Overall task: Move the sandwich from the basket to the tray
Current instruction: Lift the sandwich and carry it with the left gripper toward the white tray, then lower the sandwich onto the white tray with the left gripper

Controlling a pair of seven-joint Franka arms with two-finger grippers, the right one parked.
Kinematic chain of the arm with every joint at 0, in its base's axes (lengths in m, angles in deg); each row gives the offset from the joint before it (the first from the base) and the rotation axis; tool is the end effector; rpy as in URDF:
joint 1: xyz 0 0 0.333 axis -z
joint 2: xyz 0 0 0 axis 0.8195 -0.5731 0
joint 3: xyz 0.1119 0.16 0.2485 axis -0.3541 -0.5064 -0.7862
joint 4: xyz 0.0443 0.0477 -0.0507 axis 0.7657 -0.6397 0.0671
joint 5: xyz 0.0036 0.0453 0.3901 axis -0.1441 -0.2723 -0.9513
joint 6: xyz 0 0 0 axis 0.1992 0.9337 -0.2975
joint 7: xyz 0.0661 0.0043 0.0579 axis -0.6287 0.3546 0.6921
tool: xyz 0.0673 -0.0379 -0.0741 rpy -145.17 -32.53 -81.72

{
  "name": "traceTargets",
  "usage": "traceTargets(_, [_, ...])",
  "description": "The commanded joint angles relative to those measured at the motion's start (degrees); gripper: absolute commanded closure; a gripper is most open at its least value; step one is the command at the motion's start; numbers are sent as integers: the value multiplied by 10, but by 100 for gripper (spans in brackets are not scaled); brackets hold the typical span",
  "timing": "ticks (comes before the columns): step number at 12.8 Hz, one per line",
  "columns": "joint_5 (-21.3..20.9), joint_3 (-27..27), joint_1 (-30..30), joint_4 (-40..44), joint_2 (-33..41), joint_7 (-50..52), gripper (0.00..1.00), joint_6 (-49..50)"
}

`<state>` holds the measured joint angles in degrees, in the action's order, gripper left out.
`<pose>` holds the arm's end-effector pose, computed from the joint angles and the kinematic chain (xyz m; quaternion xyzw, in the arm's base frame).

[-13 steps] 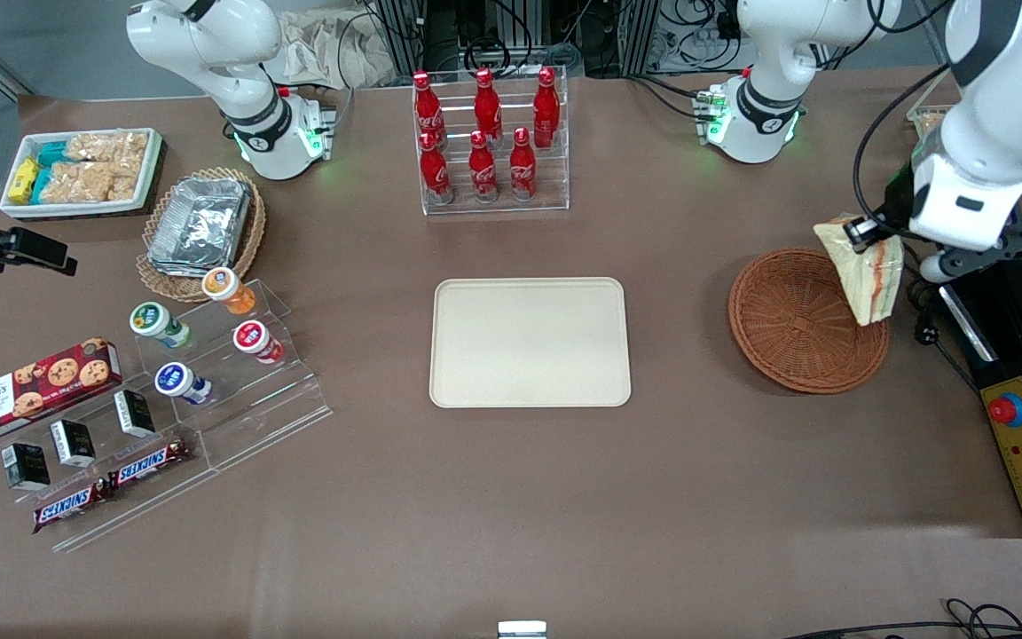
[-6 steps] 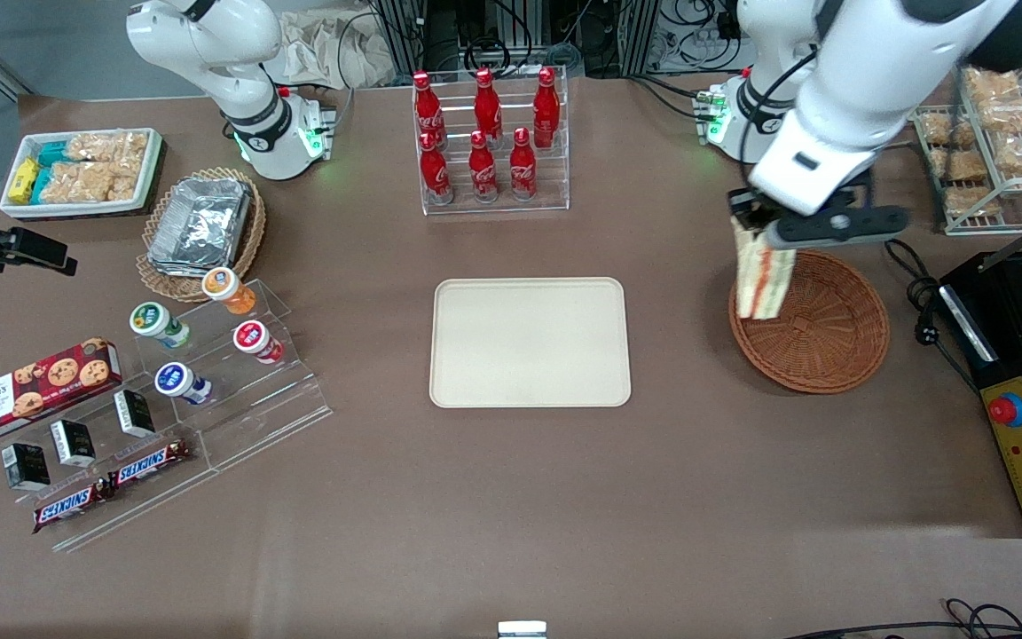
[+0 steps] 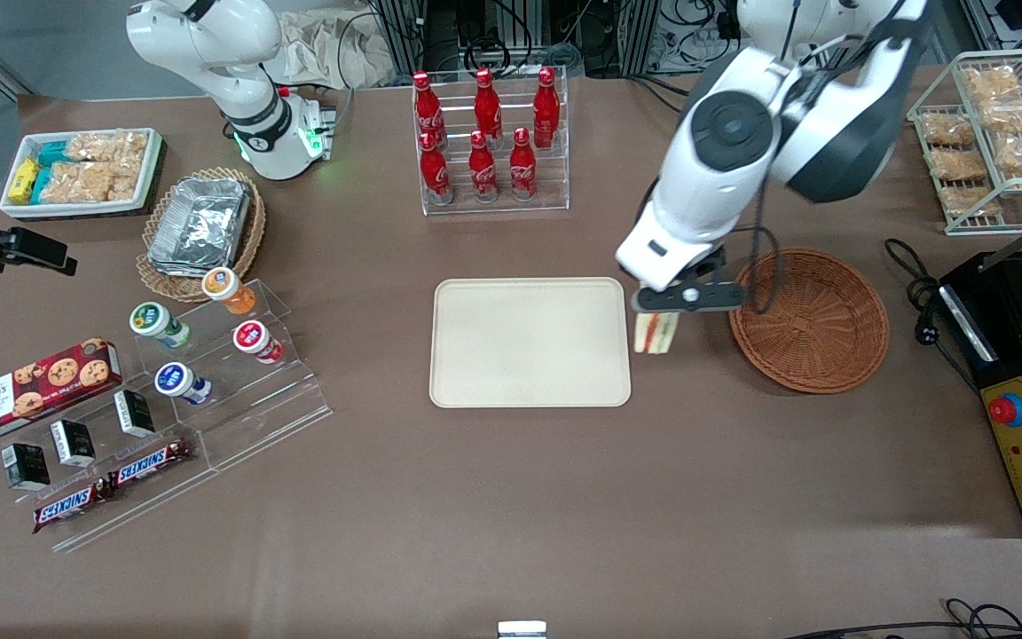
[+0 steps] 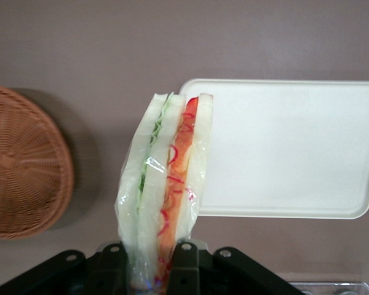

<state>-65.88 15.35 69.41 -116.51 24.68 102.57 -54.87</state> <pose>0.5124 -0.3442 0.4635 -0.9988 0.0021 0.0453 0.0169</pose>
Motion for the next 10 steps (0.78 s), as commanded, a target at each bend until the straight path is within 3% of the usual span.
traceTargets(1, [-25,0,26,-18,-50,26,100,-70])
traceTargets(8, [-126,-1,57,-70,-150,156,100,-230])
traceTargets(10, [-127,-1,57,-71,-164,166,100,-236])
